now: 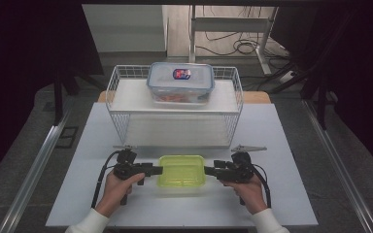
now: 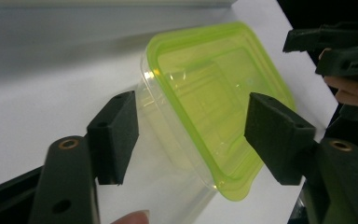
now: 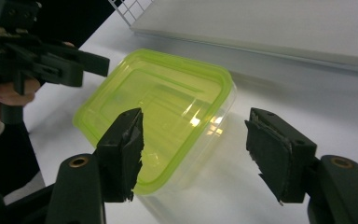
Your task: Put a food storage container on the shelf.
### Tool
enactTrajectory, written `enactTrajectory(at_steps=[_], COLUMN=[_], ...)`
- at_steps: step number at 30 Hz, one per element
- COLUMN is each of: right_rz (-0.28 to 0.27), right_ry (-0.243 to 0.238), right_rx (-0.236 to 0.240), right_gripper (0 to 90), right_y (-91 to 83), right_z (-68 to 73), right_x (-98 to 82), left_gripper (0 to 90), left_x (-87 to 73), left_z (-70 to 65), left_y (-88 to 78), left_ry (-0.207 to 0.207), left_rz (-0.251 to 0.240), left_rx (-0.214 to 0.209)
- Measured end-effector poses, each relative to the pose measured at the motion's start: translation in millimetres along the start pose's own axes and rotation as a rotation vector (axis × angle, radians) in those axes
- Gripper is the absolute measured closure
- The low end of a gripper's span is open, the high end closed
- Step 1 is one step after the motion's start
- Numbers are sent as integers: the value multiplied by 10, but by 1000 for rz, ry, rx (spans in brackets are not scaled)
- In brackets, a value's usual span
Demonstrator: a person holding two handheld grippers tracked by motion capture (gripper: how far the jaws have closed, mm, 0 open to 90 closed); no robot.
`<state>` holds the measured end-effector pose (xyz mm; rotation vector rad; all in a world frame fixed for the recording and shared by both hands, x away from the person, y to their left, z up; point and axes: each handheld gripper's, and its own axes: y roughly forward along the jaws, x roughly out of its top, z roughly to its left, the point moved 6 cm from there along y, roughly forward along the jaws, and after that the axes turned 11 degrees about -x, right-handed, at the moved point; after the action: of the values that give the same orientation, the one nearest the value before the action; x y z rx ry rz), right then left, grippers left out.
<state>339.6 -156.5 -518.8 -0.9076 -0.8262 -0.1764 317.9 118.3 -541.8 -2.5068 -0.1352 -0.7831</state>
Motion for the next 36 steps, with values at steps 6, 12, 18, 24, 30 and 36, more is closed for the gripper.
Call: enactTrajectory(at_steps=[6, 12, 18, 24, 30, 36], right_rz=[22, 52, 79, 87, 113, 93], right_ry=[22, 35, 84, 121, 99, 154], right_rx=[8, 21, 43, 64, 56, 98], right_gripper=[401, 457, 516, 585, 673, 726], right_y=[93, 180, 252, 263, 287, 228], right_z=[-13, -9, -7, -52, -29, -43], right_x=[-18, -51, -72, -85, -125, -132], left_gripper=[402, 473, 546, 615, 697, 723], left_x=[-27, -39, -49, -63, -73, -71], left_z=[55, 85, 86, 110, 89, 49], left_y=[56, 99, 129, 148, 161, 138], left_ry=[-50, -81, -97, -90, -83, -72], left_rz=[1, -1, 5, 13, 19, 3], left_rx=[-31, -56, -87, -80, -92, -97])
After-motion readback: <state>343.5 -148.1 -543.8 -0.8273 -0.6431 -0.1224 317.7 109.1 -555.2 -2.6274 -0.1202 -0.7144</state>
